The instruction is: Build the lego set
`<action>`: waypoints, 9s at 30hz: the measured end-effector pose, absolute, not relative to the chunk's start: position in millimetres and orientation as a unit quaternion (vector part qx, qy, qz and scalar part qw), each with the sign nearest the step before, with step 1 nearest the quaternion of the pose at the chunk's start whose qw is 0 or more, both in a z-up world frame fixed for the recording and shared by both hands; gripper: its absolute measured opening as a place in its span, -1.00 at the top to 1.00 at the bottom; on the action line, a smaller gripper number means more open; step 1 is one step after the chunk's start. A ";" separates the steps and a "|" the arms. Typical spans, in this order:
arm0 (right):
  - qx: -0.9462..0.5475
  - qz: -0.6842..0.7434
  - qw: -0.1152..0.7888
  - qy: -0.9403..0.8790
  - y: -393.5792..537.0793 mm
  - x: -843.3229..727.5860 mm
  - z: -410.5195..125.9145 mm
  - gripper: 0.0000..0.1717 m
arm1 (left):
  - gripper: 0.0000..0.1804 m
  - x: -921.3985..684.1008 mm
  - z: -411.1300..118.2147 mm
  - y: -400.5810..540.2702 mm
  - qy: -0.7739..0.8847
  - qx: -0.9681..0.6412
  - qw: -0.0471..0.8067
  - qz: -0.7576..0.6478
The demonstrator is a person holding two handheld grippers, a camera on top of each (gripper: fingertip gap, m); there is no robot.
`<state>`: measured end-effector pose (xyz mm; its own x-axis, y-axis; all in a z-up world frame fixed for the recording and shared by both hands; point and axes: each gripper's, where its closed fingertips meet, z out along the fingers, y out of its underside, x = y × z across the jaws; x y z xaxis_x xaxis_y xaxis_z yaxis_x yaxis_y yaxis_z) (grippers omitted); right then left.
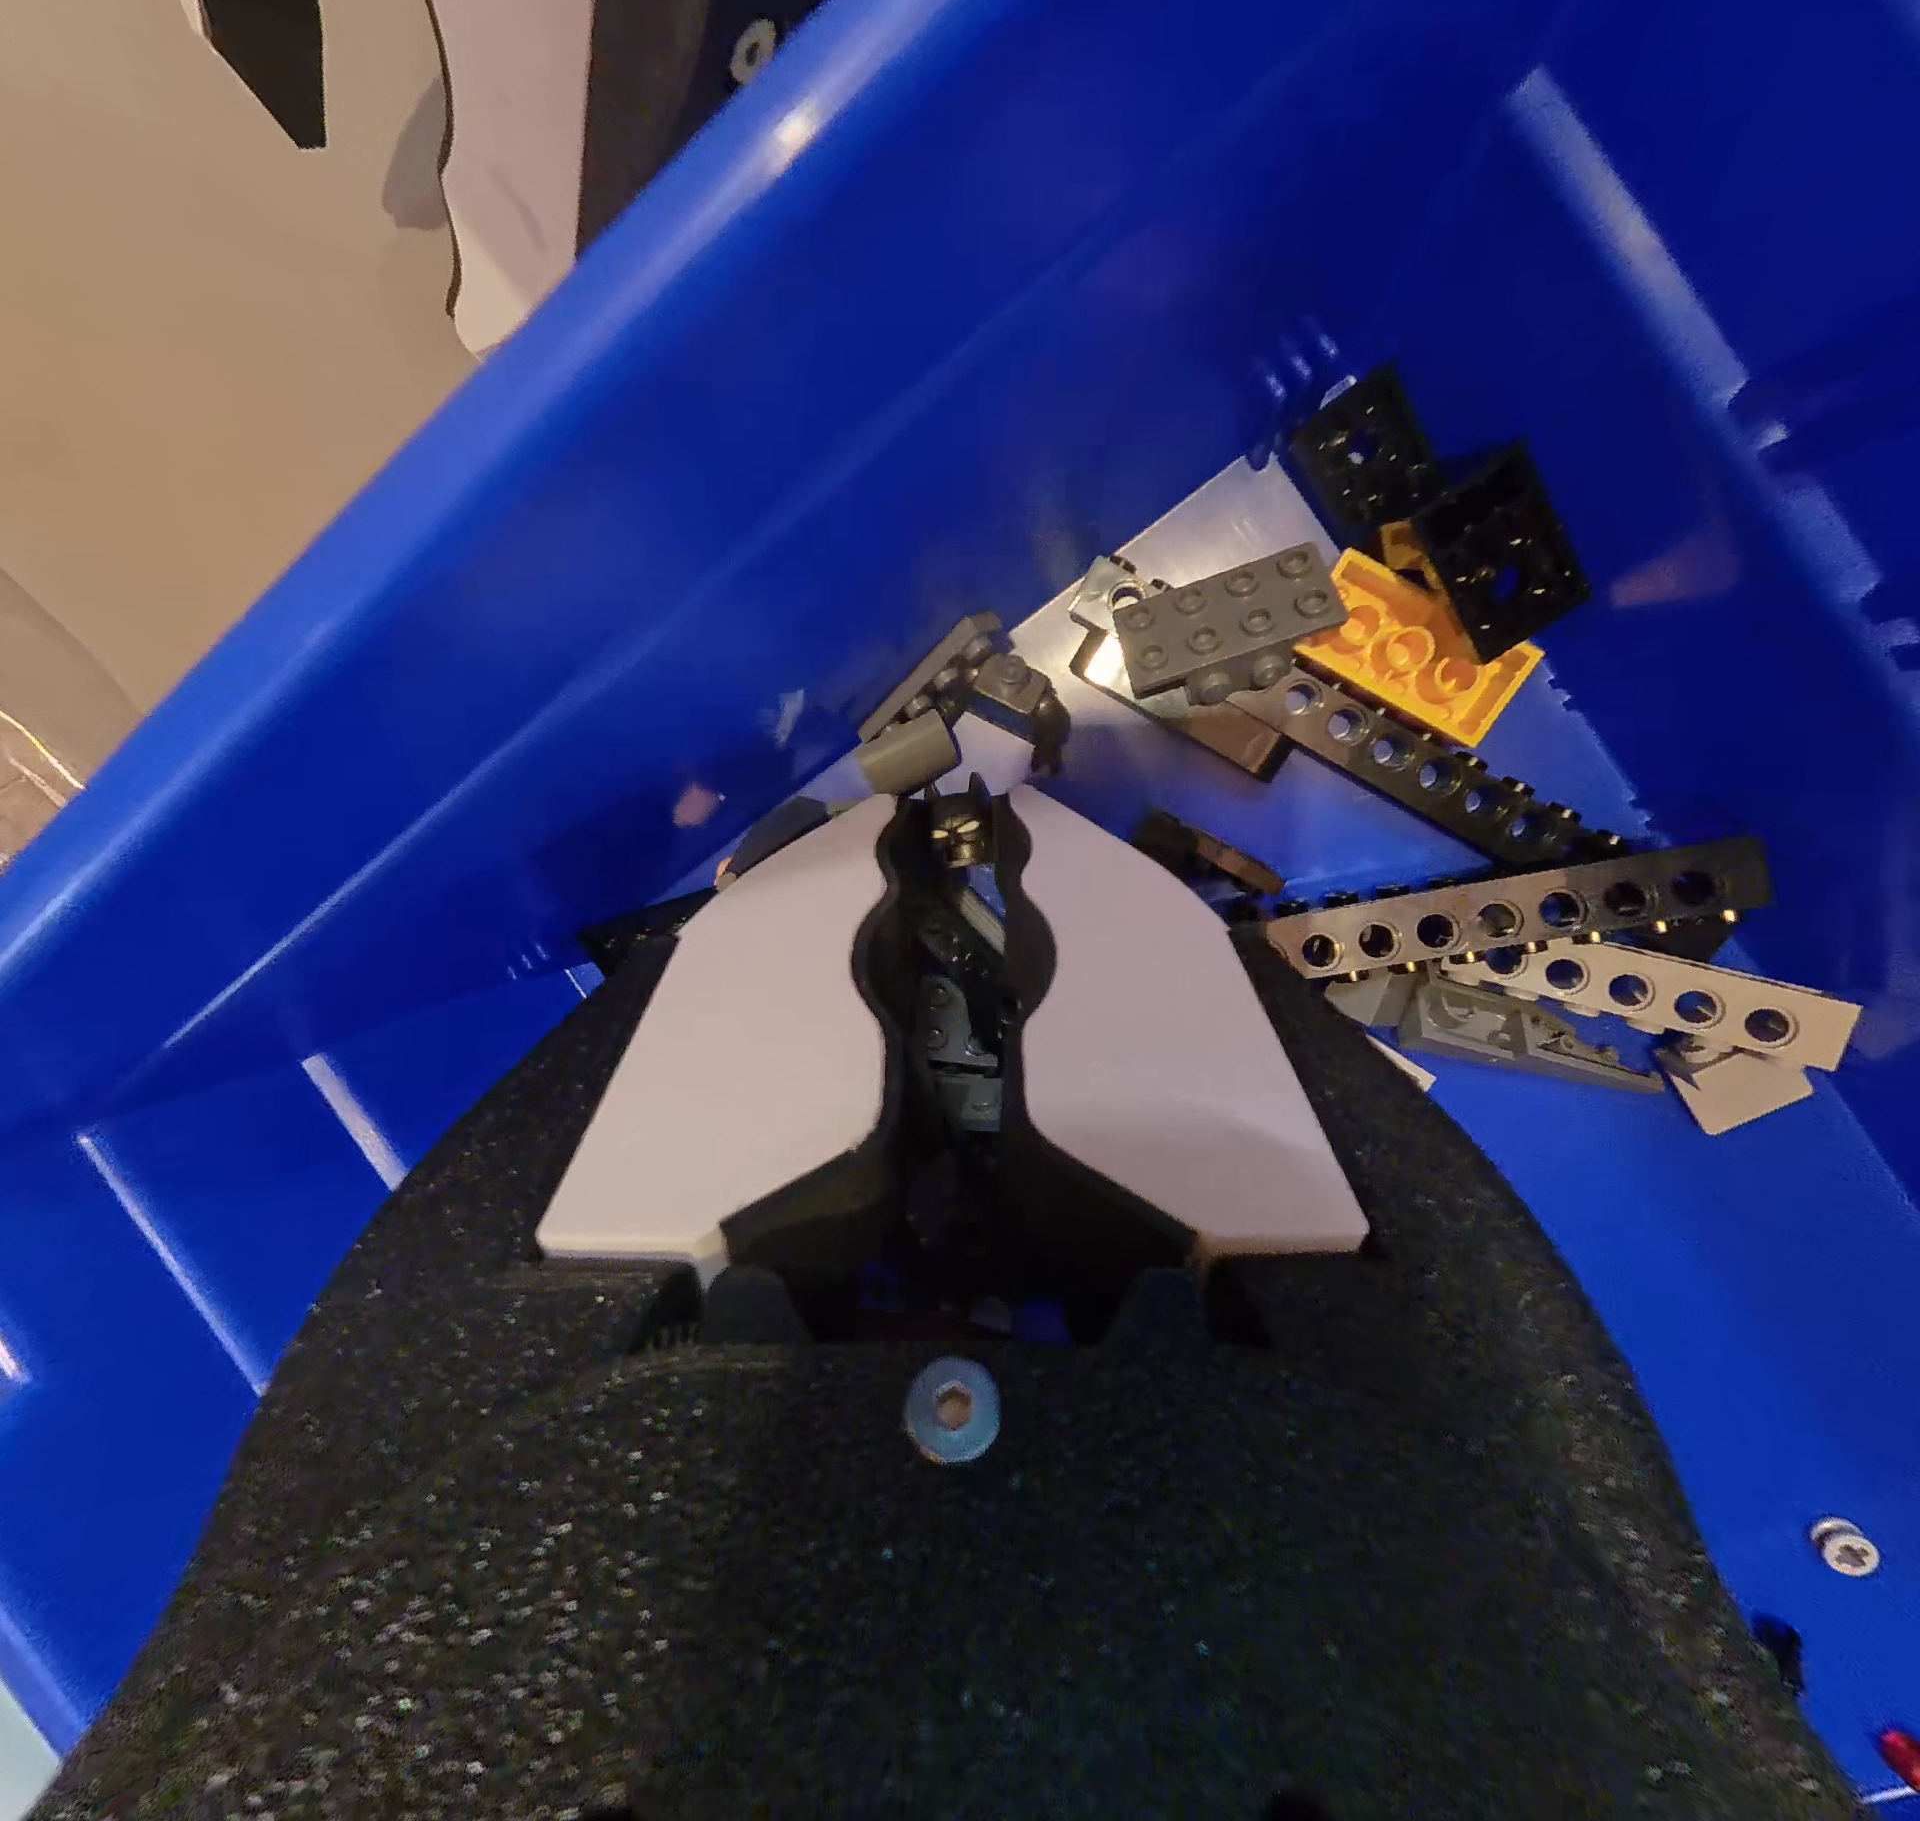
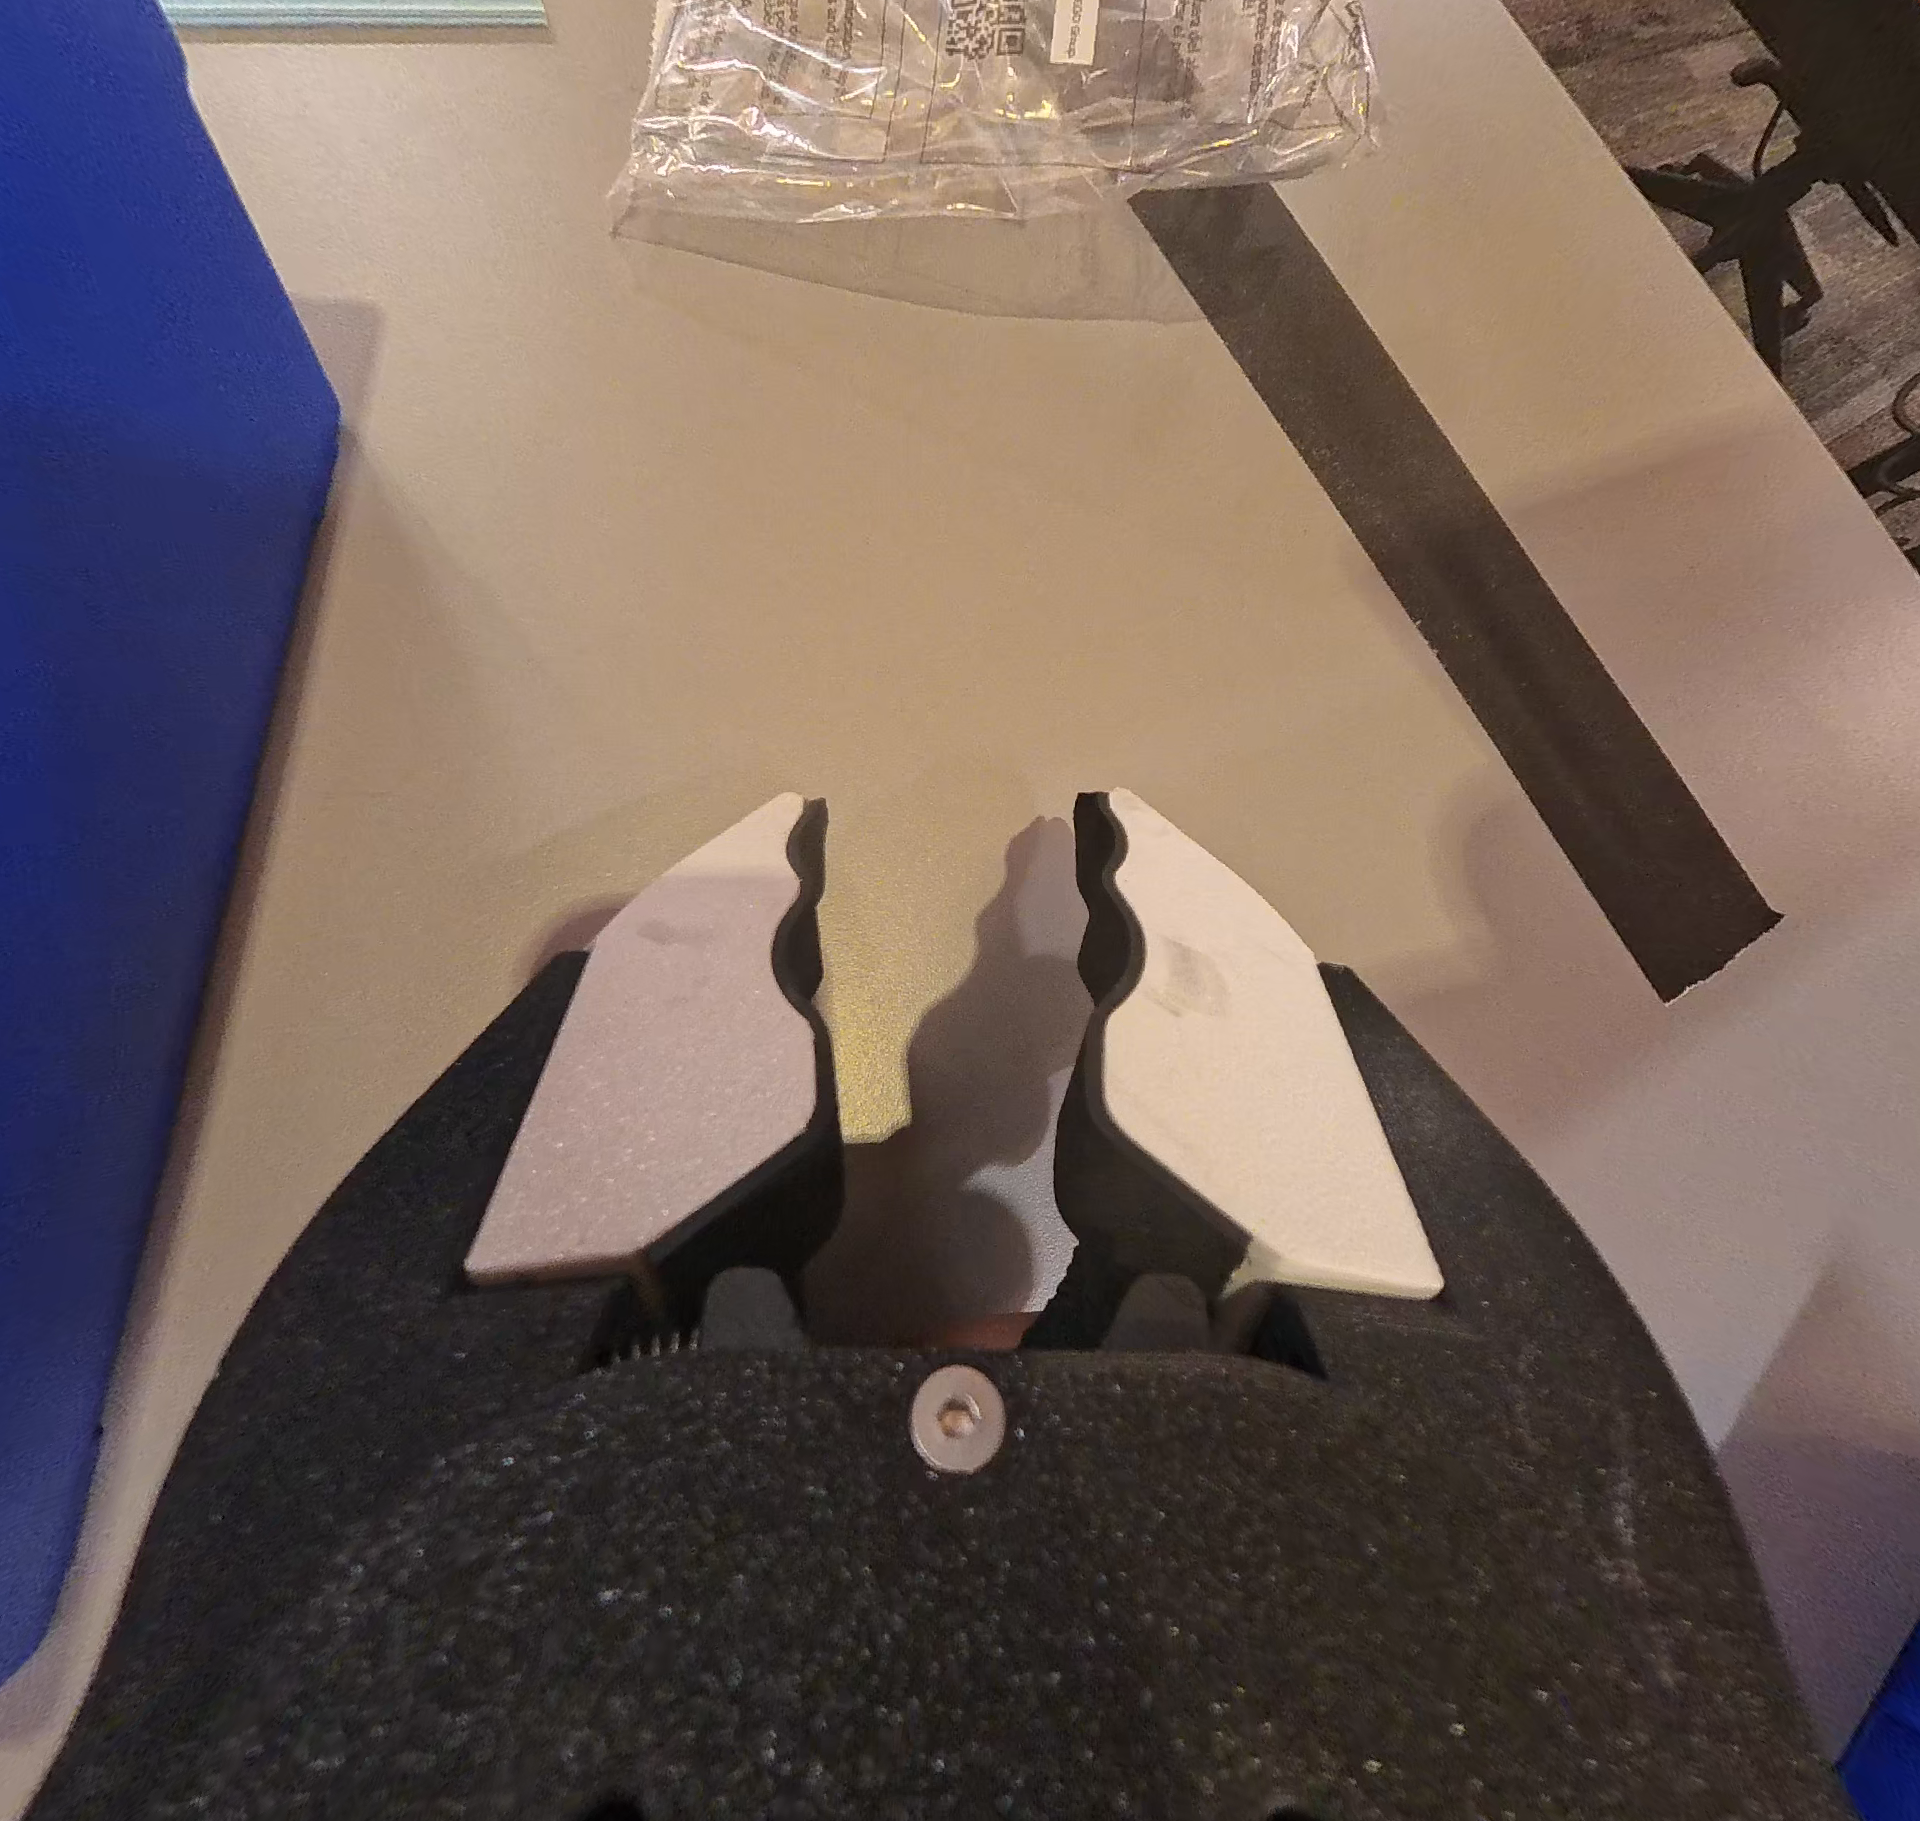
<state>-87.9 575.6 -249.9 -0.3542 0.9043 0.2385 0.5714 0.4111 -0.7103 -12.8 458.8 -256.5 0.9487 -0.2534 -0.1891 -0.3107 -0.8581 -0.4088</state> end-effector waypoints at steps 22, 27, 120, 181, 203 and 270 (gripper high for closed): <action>-0.476 0.267 0.314 -0.777 576.2 -88.1 -249.5 0.45 | 0.84 -139.9 -115.4 287.5 -0.100 -0.893 0.419 0.129; -0.478 0.264 0.315 -0.776 577.0 -88.4 -249.8 0.45 | 0.85 -170.3 -192.8 221.9 -0.196 -0.902 0.379 0.067; -0.470 0.259 0.319 -0.781 575.6 -87.7 -250.3 0.46 | 0.79 11.3 -233.8 471.6 0.081 -0.949 0.304 0.017; -0.470 0.254 0.331 -0.778 577.1 -87.8 -248.9 0.46 | 0.73 -170.8 -231.1 160.6 -0.194 -0.900 0.388 0.050; -0.474 0.287 0.326 -0.766 577.4 -87.2 -241.7 0.47 | 0.77 -36.2 -137.0 415.5 0.049 -0.898 0.410 0.151; -0.459 0.260 0.322 -0.786 573.3 -86.5 -249.8 0.46 | 0.69 -44.9 -254.3 473.3 -0.014 -0.958 0.274 0.082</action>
